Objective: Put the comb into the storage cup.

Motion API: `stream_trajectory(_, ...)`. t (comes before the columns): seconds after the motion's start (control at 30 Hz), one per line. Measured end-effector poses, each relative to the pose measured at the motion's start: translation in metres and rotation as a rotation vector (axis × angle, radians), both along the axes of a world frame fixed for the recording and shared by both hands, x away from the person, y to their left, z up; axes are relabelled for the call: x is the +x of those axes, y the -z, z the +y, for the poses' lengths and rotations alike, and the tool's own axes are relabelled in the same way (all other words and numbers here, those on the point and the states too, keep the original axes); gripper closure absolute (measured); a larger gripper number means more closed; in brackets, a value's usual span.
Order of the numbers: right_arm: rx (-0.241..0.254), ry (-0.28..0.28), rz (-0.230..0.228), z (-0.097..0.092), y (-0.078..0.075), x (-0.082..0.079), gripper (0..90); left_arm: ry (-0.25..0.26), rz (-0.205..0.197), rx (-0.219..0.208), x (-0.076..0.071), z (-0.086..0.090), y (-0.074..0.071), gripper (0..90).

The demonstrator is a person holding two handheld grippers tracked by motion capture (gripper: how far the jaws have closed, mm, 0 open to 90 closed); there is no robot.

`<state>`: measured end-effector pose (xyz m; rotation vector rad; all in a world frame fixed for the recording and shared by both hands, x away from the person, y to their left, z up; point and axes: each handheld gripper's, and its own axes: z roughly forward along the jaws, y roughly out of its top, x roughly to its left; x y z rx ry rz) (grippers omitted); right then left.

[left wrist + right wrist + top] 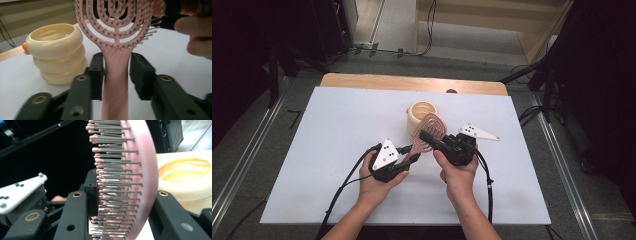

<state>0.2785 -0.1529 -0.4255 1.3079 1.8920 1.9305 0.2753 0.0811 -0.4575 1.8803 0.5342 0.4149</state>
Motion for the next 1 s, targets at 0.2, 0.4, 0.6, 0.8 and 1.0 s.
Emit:
stream_trajectory(0.2,-0.016,-0.007,-0.018,-0.002,-0.003,0.000,61.4,-0.020,0.044,-0.046,0.003,0.009,0.000,27.7)
stream_trajectory(0.4,-0.053,-0.015,-0.042,-0.001,-0.007,-0.001,61.5,-0.041,0.064,-0.086,0.003,0.023,0.003,0.0)
stream_trajectory(0.6,-0.082,-0.025,-0.070,0.000,-0.011,-0.002,61.6,-0.059,0.065,-0.090,0.001,0.038,0.006,0.0)
stream_trajectory(0.8,-0.096,-0.022,-0.076,-0.001,-0.011,0.000,61.6,-0.078,0.060,-0.079,-0.002,0.054,0.008,0.0)
stream_trajectory(1.0,-0.099,-0.026,-0.080,-0.001,-0.013,0.000,61.7,-0.103,0.058,-0.081,-0.005,0.071,0.011,0.0)
